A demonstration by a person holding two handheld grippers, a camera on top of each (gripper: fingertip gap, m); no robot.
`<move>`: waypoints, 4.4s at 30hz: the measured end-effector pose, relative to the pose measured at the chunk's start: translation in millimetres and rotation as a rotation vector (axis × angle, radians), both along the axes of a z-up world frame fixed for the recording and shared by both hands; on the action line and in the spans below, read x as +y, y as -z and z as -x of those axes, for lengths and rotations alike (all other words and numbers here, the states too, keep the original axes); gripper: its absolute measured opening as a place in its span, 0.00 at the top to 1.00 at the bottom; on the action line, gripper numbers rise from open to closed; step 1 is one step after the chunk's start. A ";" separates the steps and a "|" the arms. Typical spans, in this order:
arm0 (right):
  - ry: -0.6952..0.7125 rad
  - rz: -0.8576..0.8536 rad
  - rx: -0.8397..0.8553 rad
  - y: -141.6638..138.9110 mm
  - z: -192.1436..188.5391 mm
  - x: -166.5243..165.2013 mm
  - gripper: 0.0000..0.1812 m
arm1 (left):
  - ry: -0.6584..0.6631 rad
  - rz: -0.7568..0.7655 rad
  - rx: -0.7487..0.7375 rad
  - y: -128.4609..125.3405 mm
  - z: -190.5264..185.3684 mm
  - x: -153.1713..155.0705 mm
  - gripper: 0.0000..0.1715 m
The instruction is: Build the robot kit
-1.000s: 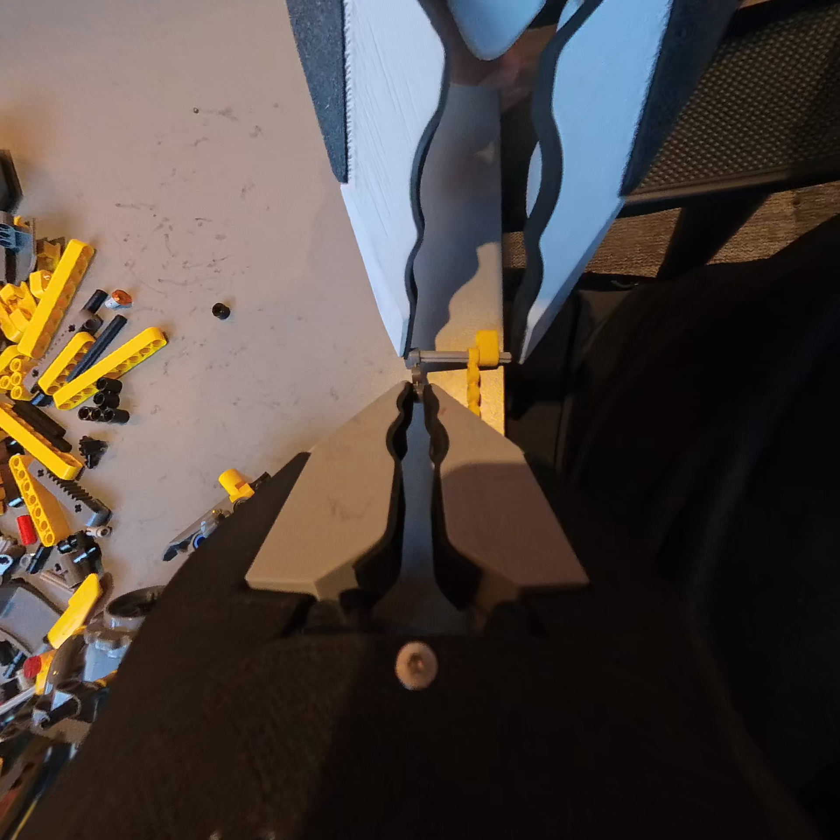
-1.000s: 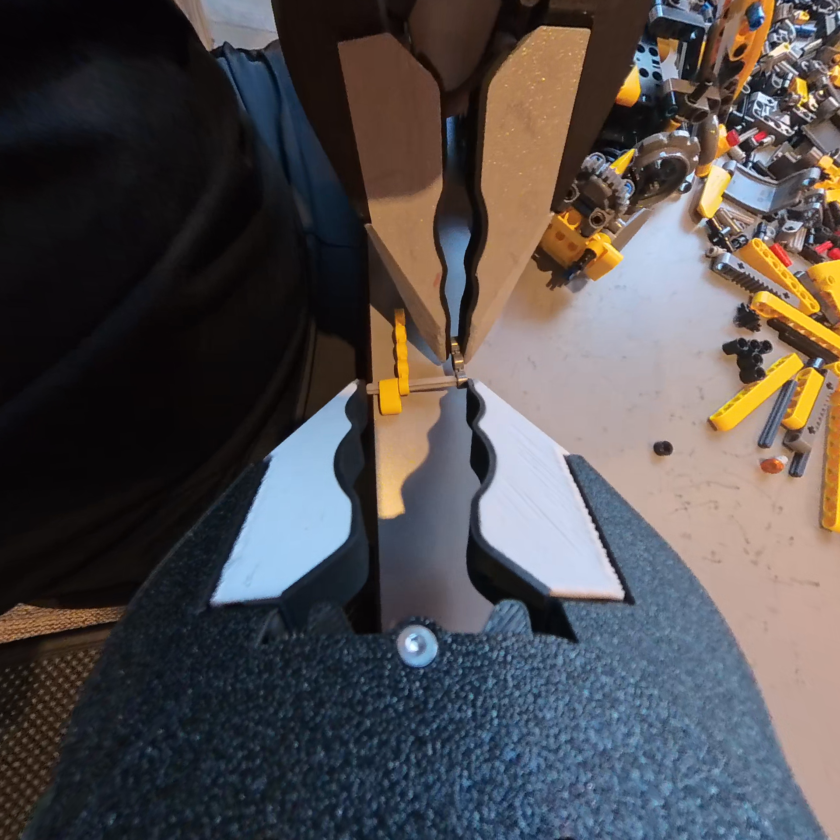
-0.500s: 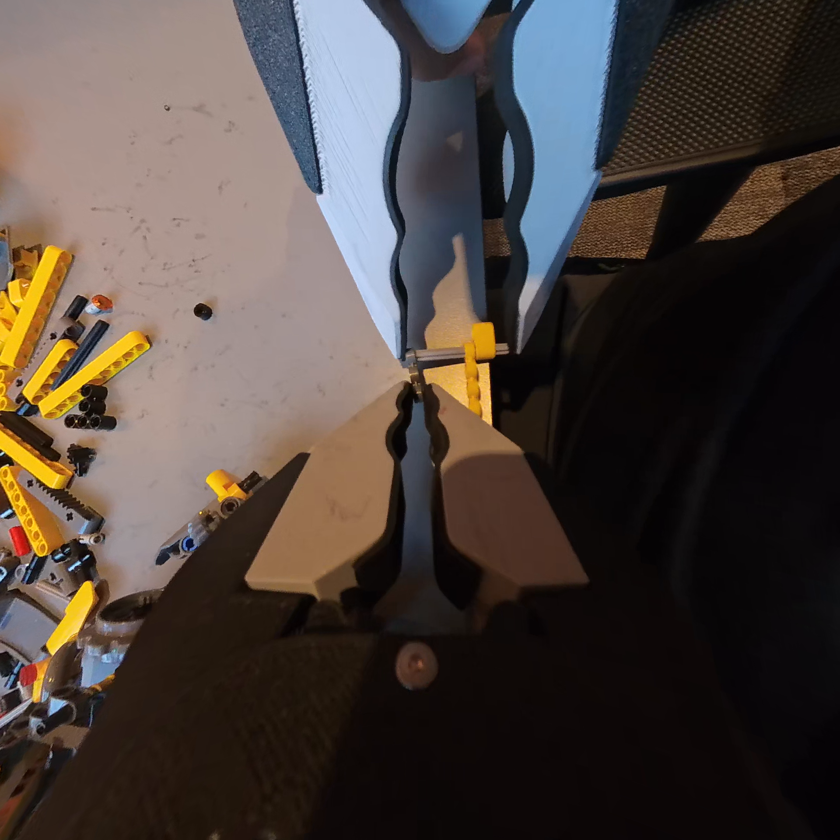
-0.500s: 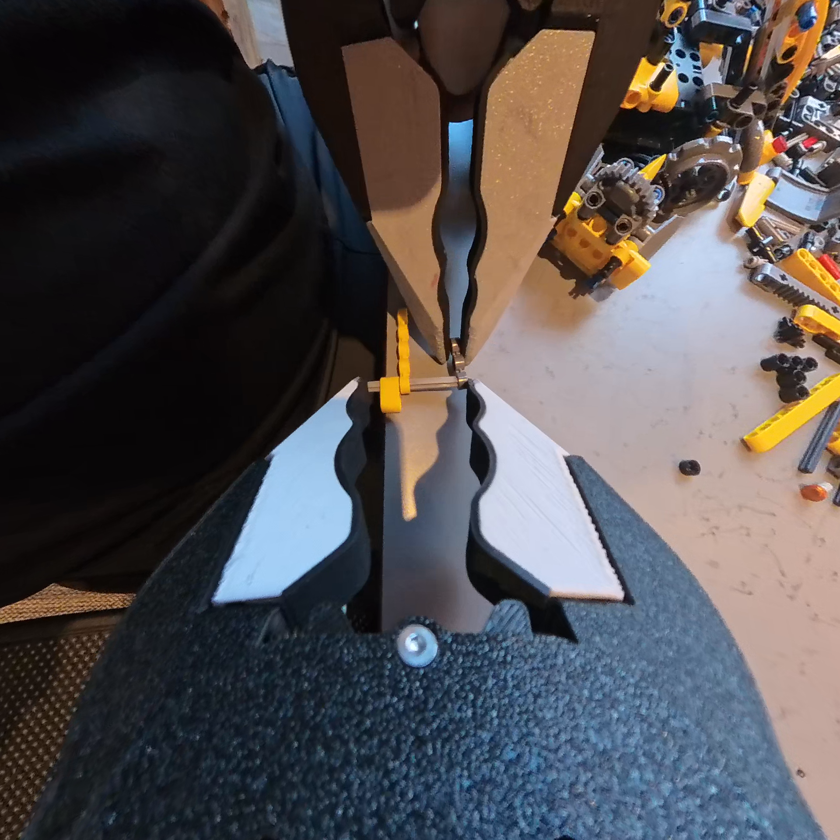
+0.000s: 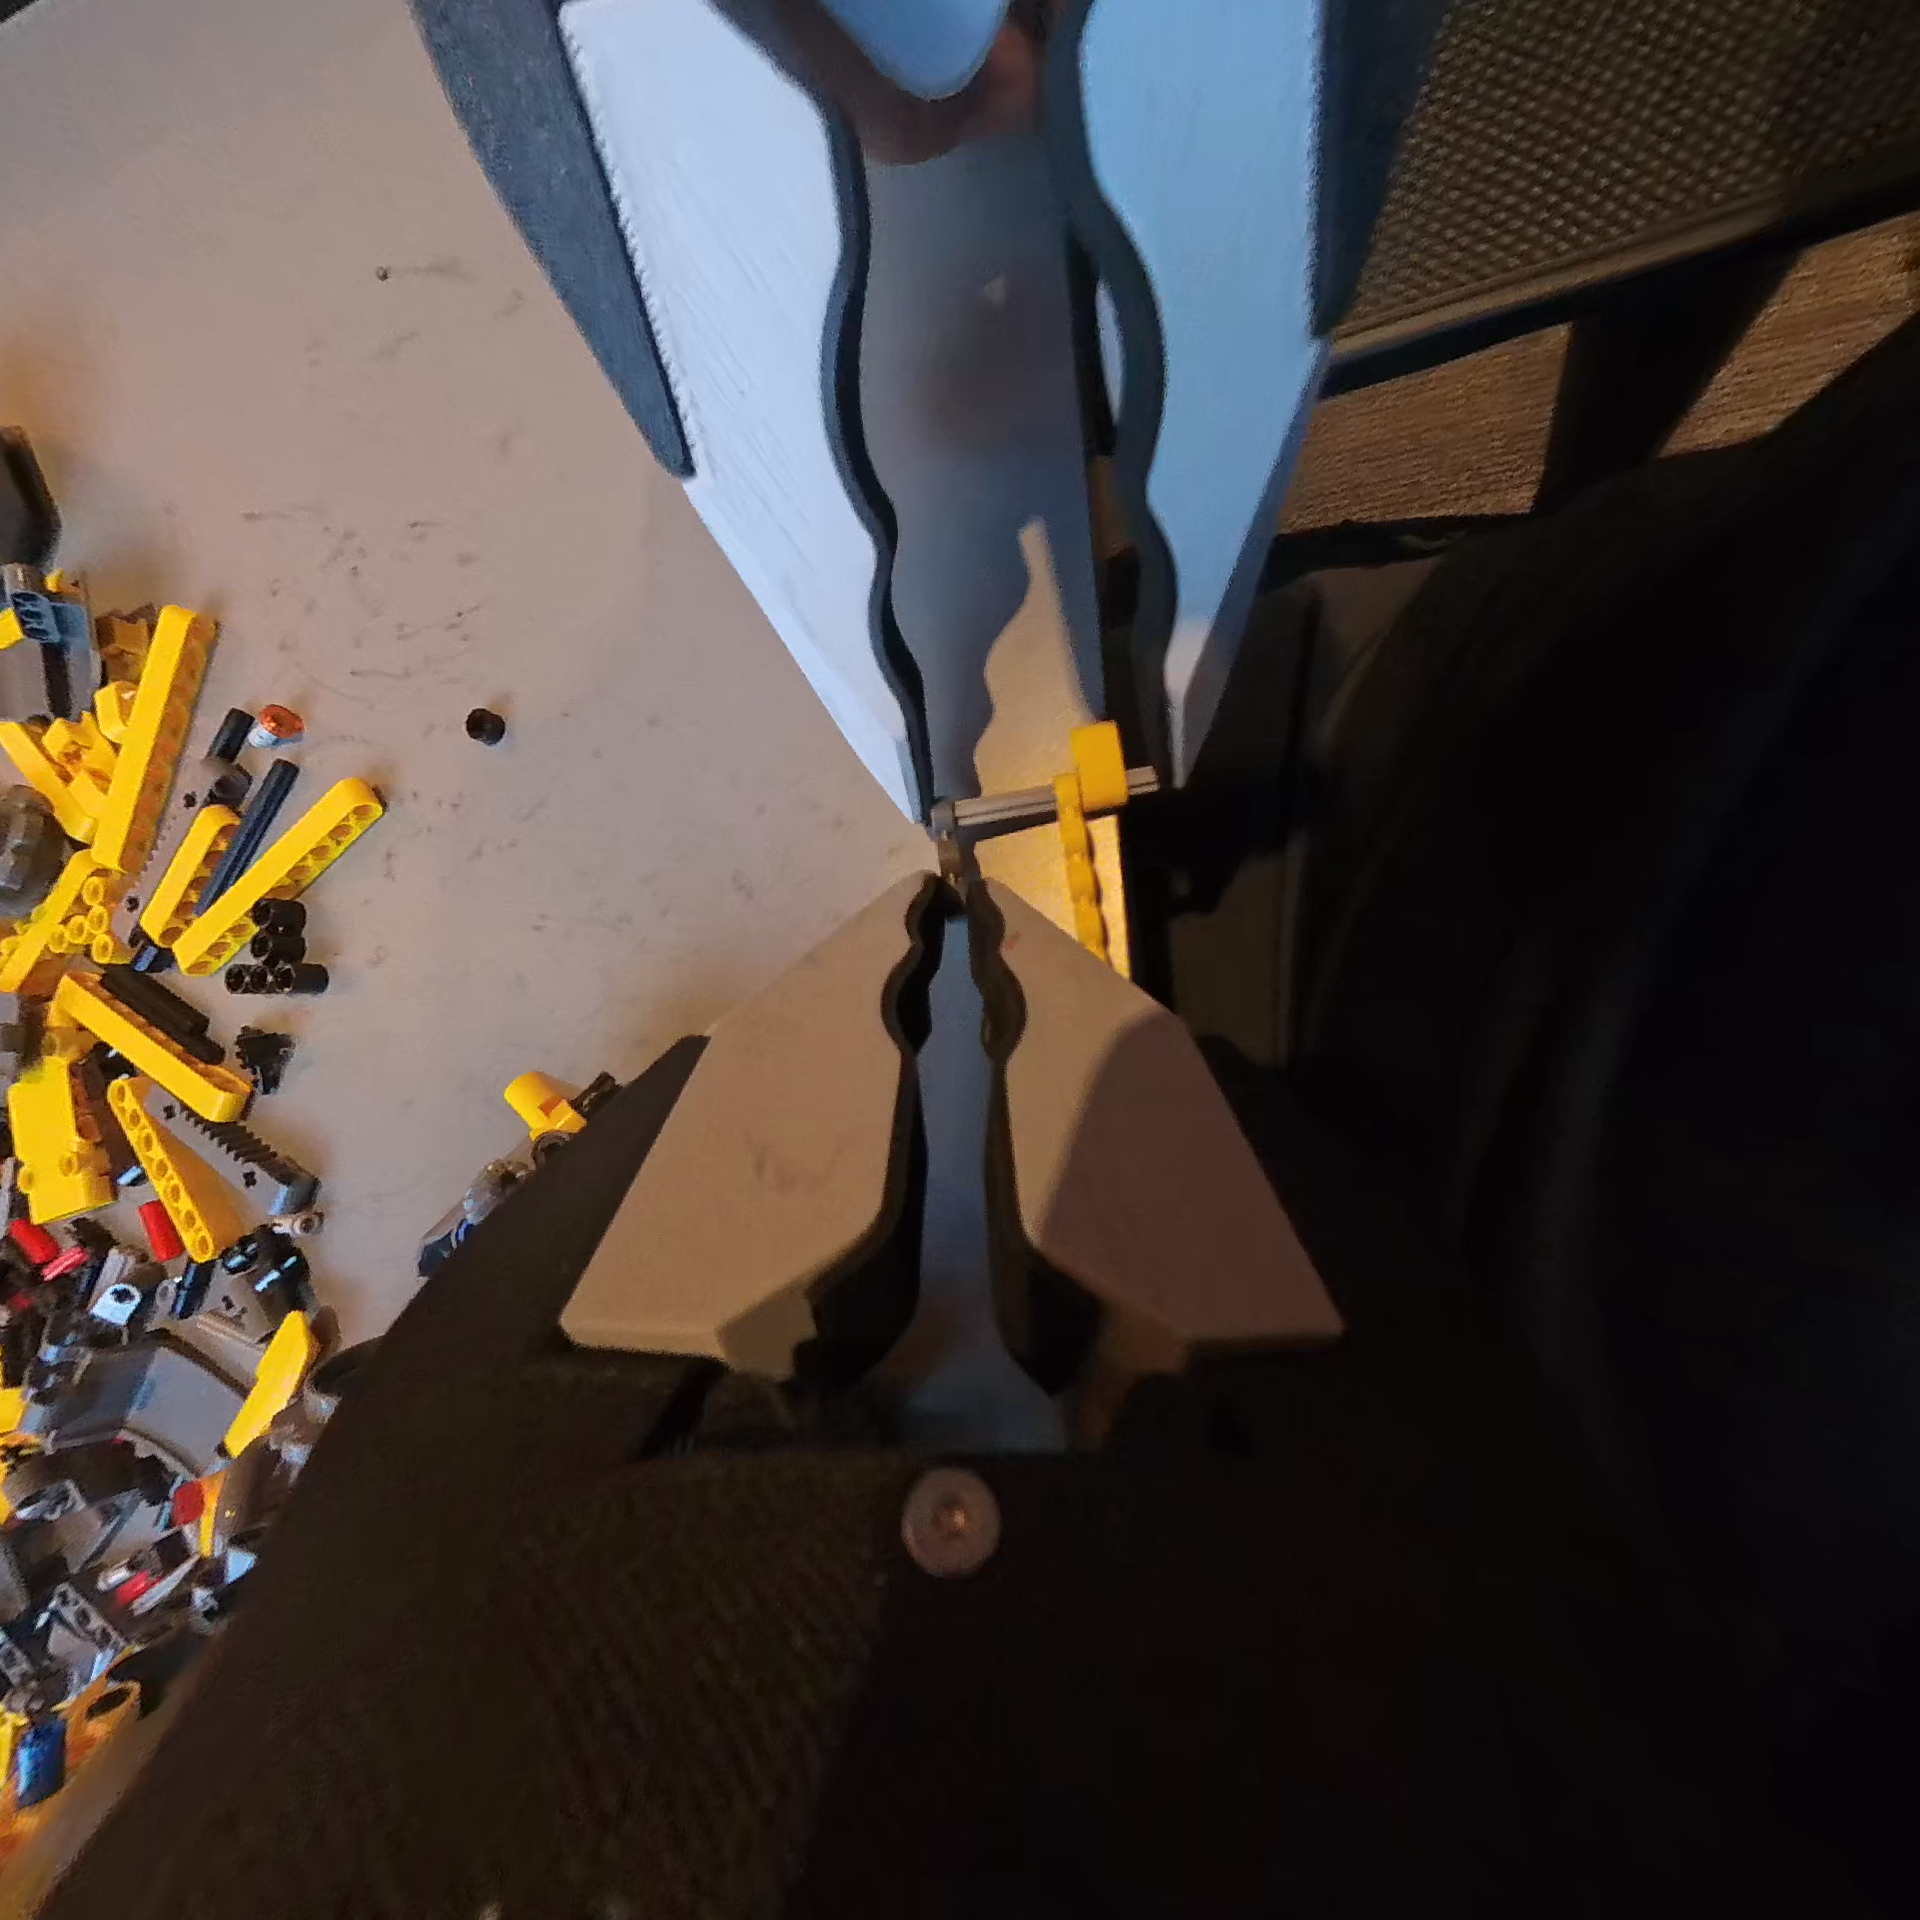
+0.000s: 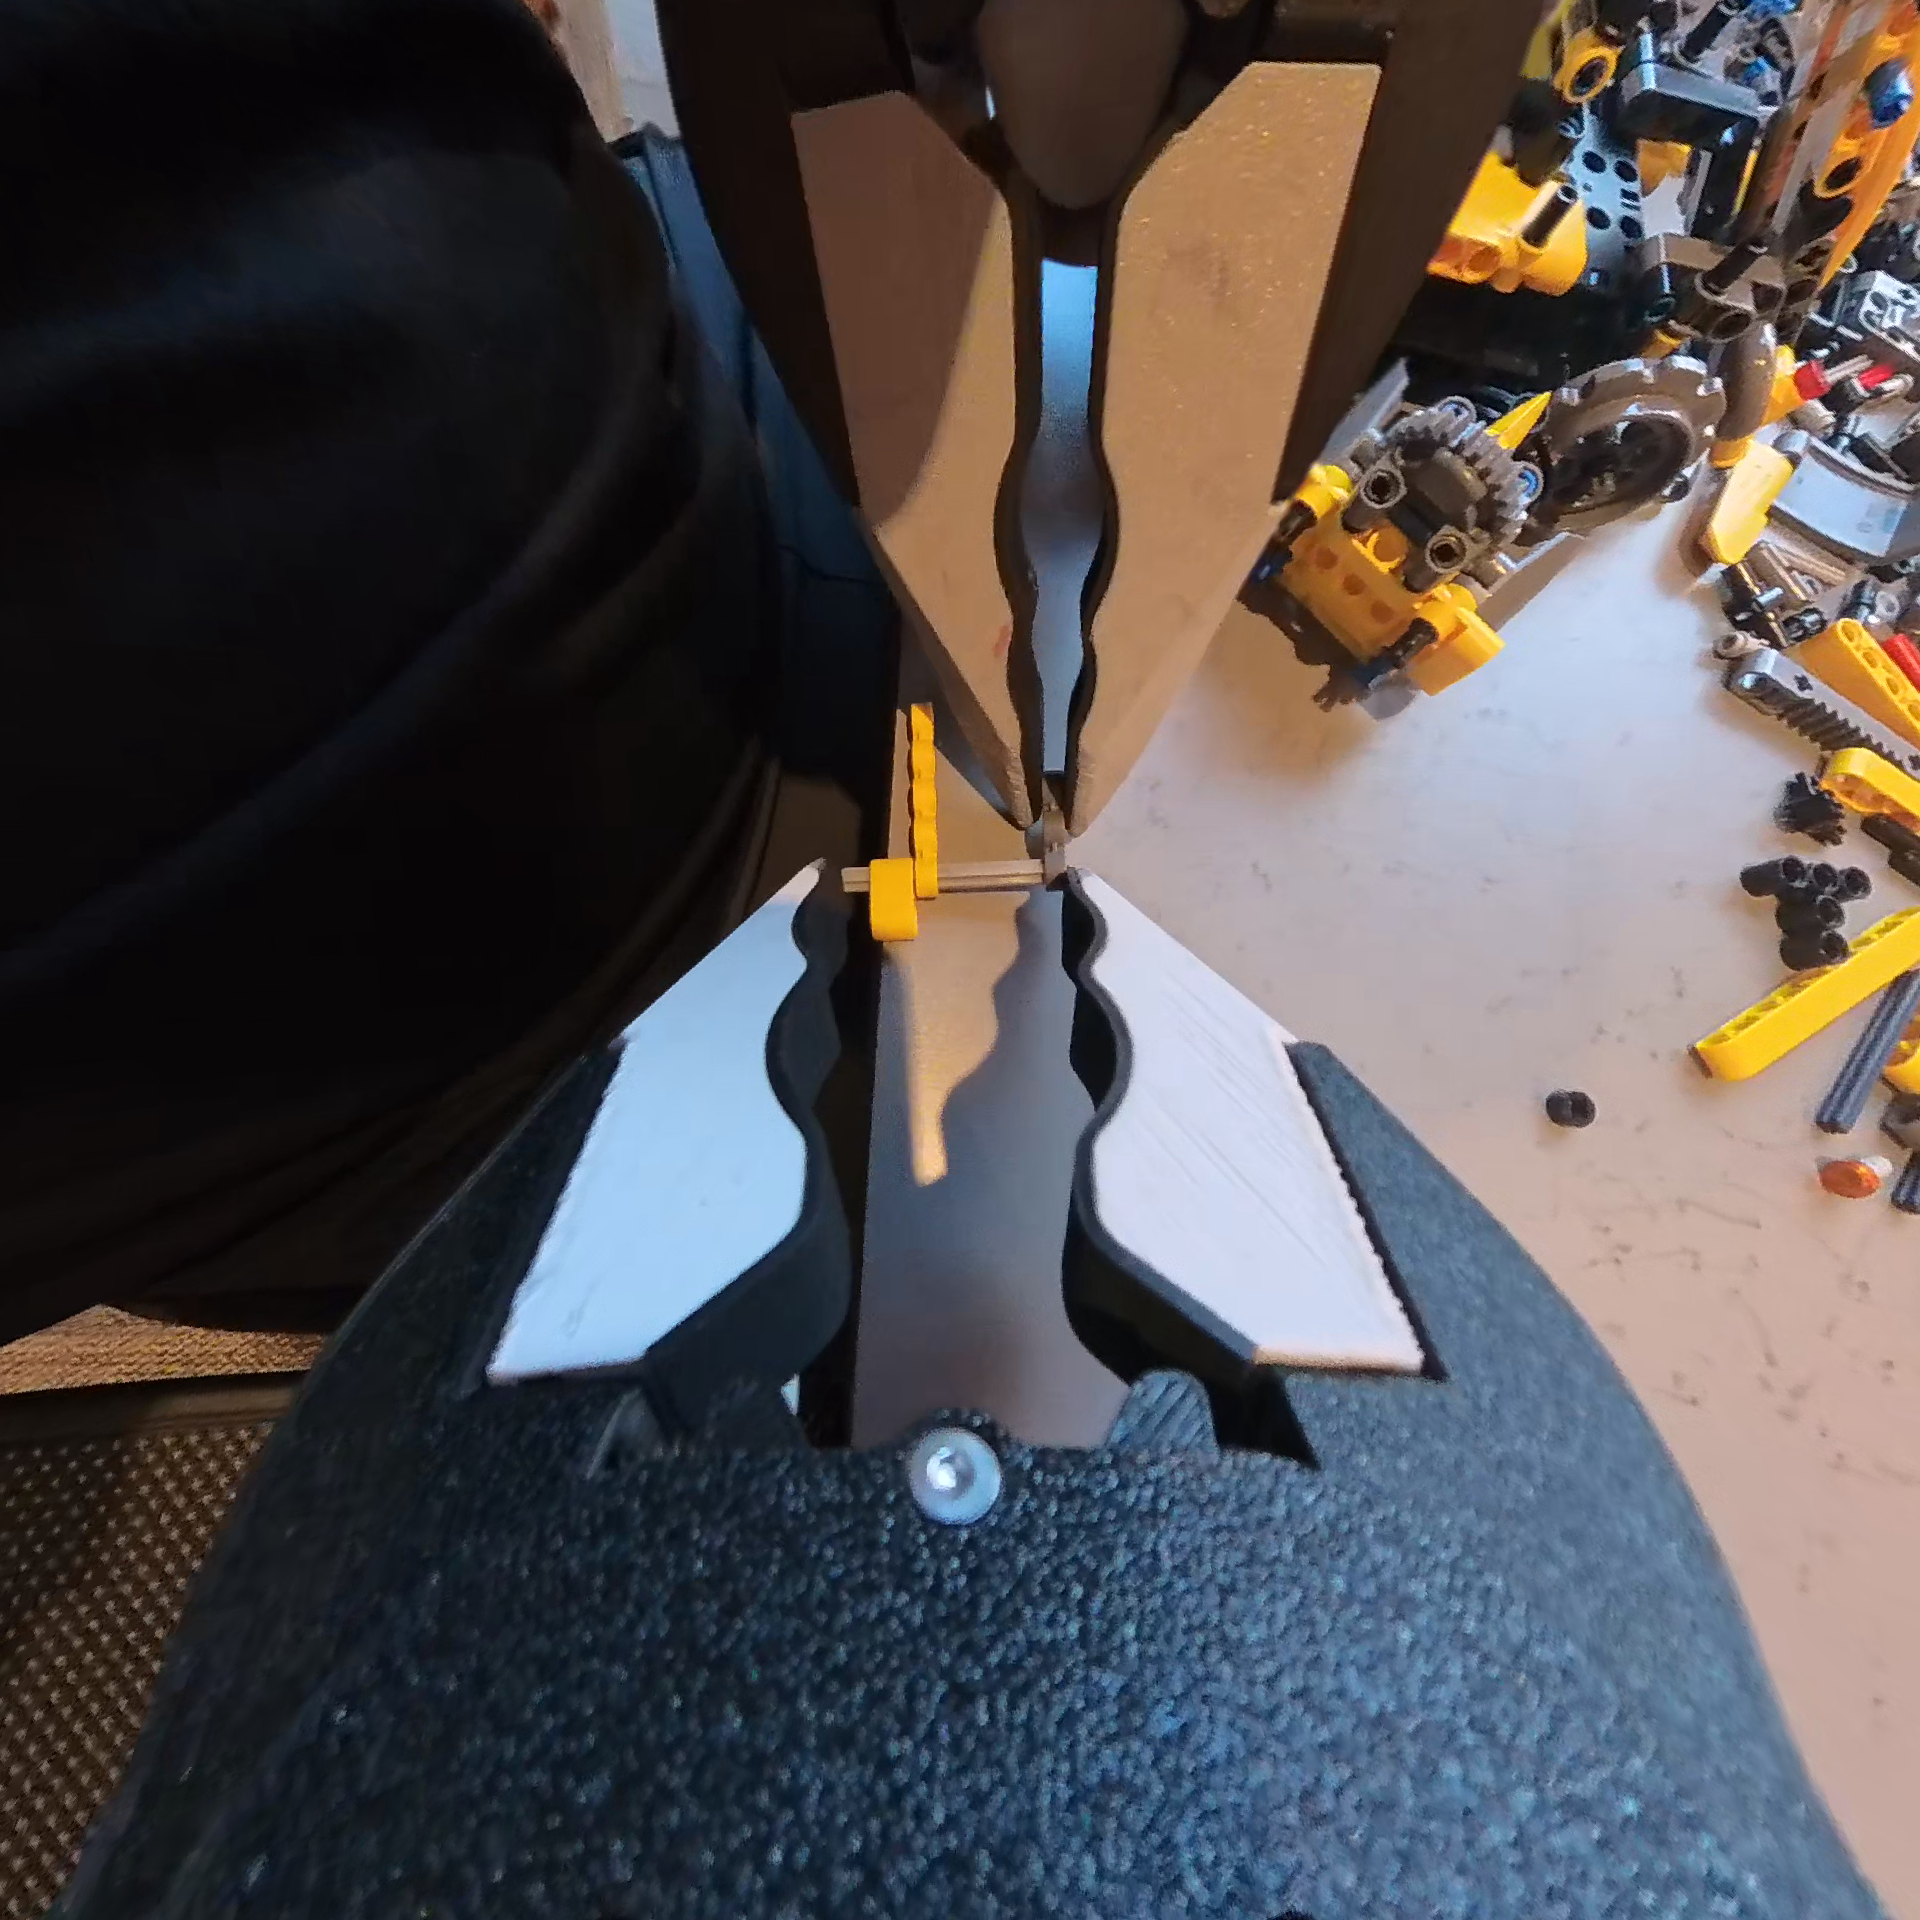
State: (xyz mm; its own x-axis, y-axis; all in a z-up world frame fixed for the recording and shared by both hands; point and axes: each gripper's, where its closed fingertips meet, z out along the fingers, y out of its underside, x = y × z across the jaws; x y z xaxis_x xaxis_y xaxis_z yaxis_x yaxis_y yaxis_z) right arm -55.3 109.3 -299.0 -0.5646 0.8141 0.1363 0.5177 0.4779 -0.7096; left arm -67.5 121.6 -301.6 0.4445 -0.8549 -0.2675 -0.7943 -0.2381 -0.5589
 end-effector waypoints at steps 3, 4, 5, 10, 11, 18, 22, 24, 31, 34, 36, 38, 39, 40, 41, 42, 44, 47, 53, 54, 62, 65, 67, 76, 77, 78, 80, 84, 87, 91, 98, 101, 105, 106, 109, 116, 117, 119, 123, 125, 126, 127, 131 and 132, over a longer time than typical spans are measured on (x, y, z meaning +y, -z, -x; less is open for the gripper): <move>-0.011 -0.009 -0.007 0.0 0.7 -0.7 0.79 | -0.014 0.025 -0.021 0.2 0.5 -1.1 0.99; -0.012 -0.008 -0.008 0.0 0.7 -0.7 0.79 | -0.022 0.035 -0.034 0.3 0.4 -1.3 0.99; -0.011 -0.004 -0.009 0.1 0.8 -0.8 0.79 | -0.027 0.045 -0.042 0.3 0.5 -1.7 1.00; -0.004 0.011 -0.007 0.3 1.2 -2.7 0.79 | -0.038 0.089 -0.078 0.5 -0.3 -4.4 0.99; -0.007 0.014 -0.010 0.4 1.0 -3.3 0.79 | -0.032 0.090 -0.077 0.5 -0.7 -5.3 0.99; -0.009 0.011 -0.011 0.8 0.6 -5.0 0.79 | -0.028 0.098 -0.087 0.6 -1.2 -7.4 0.99; 0.002 0.021 -0.014 0.7 1.2 -6.2 0.79 | -0.040 0.115 -0.078 0.6 0.0 -7.7 0.99; 0.028 0.021 -0.004 -0.1 3.1 -1.9 0.79 | -0.099 0.131 -0.086 0.6 2.7 -1.7 0.99; 0.065 -0.125 0.084 -1.5 8.7 5.5 0.69 | -0.121 0.032 -0.089 -7.5 7.7 6.1 1.00; 0.088 -0.133 0.099 -3.1 11.7 7.0 0.72 | -0.127 0.024 -0.095 -8.4 10.2 3.4 1.00; 0.089 -0.138 0.104 -3.6 12.9 5.9 0.72 | -0.130 0.028 -0.112 -8.9 9.5 -0.1 1.00; 0.086 -0.138 0.103 -3.3 13.4 3.4 0.74 | -0.142 0.020 -0.112 -8.0 10.7 -2.2 0.99; 0.083 -0.138 0.099 -2.9 13.3 1.9 0.76 | -0.148 0.014 -0.104 -7.2 11.9 -3.5 0.99; 0.082 -0.140 0.096 -2.7 13.6 0.8 0.77 | -0.160 0.006 -0.099 -7.3 13.5 -4.6 0.99; 0.082 -0.143 0.097 -3.2 14.1 -0.3 0.78 | -0.184 -0.004 -0.094 -8.1 16.3 -5.5 0.99; 0.084 -0.145 0.100 -4.6 15.0 -1.5 0.79 | -0.215 -0.021 -0.087 -9.3 21.4 -6.7 0.99; 0.091 -0.139 0.125 -10.9 17.9 -4.2 0.82 | -0.261 -0.071 -0.098 -15.9 33.1 -13.1 0.99; 0.119 -0.090 0.169 -21.5 26.0 -6.2 0.80 | -0.316 -0.105 -0.161 -26.3 51.1 -31.4 1.00; 0.304 0.013 0.375 -52.6 61.5 15.8 0.59 | -0.373 -0.177 -0.320 -44.1 73.0 -61.8 0.99; 0.307 0.038 0.388 -56.5 66.8 15.7 0.59 | -0.373 -0.184 -0.336 -44.7 75.9 -66.2 0.99; 0.333 0.081 0.371 -54.4 93.2 26.2 0.59 | -0.392 -0.220 -0.537 -49.6 95.7 -90.1 0.99; 0.386 0.081 0.385 -55.3 96.4 37.2 0.60 | -0.389 -0.258 -0.587 -55.7 108.8 -91.4 0.99; 0.406 0.101 0.381 -55.6 98.3 41.8 0.60 | -0.400 -0.237 -0.597 -52.4 116.6 -91.0 0.99; 0.510 0.126 0.447 -66.0 101.4 63.8 0.61 | -0.401 -0.284 -0.738 -76.5 137.3 -81.2 1.00; 0.517 0.134 0.454 -67.3 100.8 65.2 0.61 | -0.398 -0.283 -0.749 -77.8 138.4 -79.7 1.00; 0.521 0.139 0.459 -68.2 100.5 66.1 0.60 | -0.394 -0.277 -0.760 -78.2 138.6 -78.5 1.00; 0.526 0.137 0.467 -69.4 100.1 66.9 0.60 | -0.381 -0.264 -0.769 -77.4 137.0 -76.6 1.00; 0.531 0.105 0.485 -70.6 100.4 68.0 0.59 | -0.348 -0.252 -0.765 -77.7 130.3 -73.5 1.00; 0.532 0.087 0.501 -72.1 100.1 68.0 0.59 | -0.316 -0.232 -0.778 -79.8 122.6 -72.2 0.99; 0.530 0.085 0.535 -76.8 98.8 68.3 0.58 | -0.300 -0.211 -0.794 -79.8 116.2 -70.7 0.99; 0.499 0.083 0.560 -80.1 98.7 62.3 0.58 | -0.330 -0.213 -0.765 -72.7 116.8 -76.4 0.99; 0.483 0.074 0.563 -80.0 99.4 58.9 0.58 | -0.350 -0.223 -0.757 -72.1 118.6 -80.7 0.99; 0.478 0.081 0.565 -80.6 99.7 58.1 0.58 | -0.376 -0.235 -0.739 -69.5 121.5 -84.2 0.99; 0.477 0.086 0.566 -80.9 99.6 57.9 0.58 | -0.381 -0.235 -0.737 -69.0 122.1 -84.9 0.99; 0.471 0.092 0.566 -81.0 99.5 57.1 0.58 | -0.391 -0.244 -0.733 -69.4 123.5 -86.3 0.99; 0.465 0.080 0.584 -83.1 98.7 54.9 0.58 | -0.383 -0.226 -0.729 -65.7 120.2 -86.1 0.99; 0.465 0.080 0.586 -83.5 98.6 55.0 0.58 | -0.384 -0.230 -0.727 -65.6 120.7 -85.6 0.99; 0.465 0.086 0.581 -82.9 98.7 55.2 0.58 | -0.390 -0.230 -0.724 -64.5 122.1 -84.2 0.99; 0.460 0.093 0.580 -82.9 98.5 54.7 0.58 | -0.396 -0.214 -0.740 -63.2 122.2 -83.9 0.99; 0.458 0.089 0.579 -82.7 98.6 54.3 0.58 | -0.397 -0.221 -0.735 -63.8 122.9 -83.6 0.99; 0.457 0.086 0.578 -82.5 98.7 54.0 0.58 | -0.396 -0.223 -0.736 -64.3 122.8 -83.6 0.99; 0.456 0.084 0.577 -82.2 98.9 53.9 0.58 | -0.396 -0.223 -0.737 -64.3 122.8 -83.5 0.99; 0.453 0.086 0.570 -81.3 99.0 53.3 0.58 | -0.397 -0.214 -0.738 -62.5 123.5 -82.7 0.99; 0.450 0.091 0.562 -80.6 98.7 52.4 0.59 | -0.399 -0.214 -0.740 -62.5 124.0 -82.4 0.99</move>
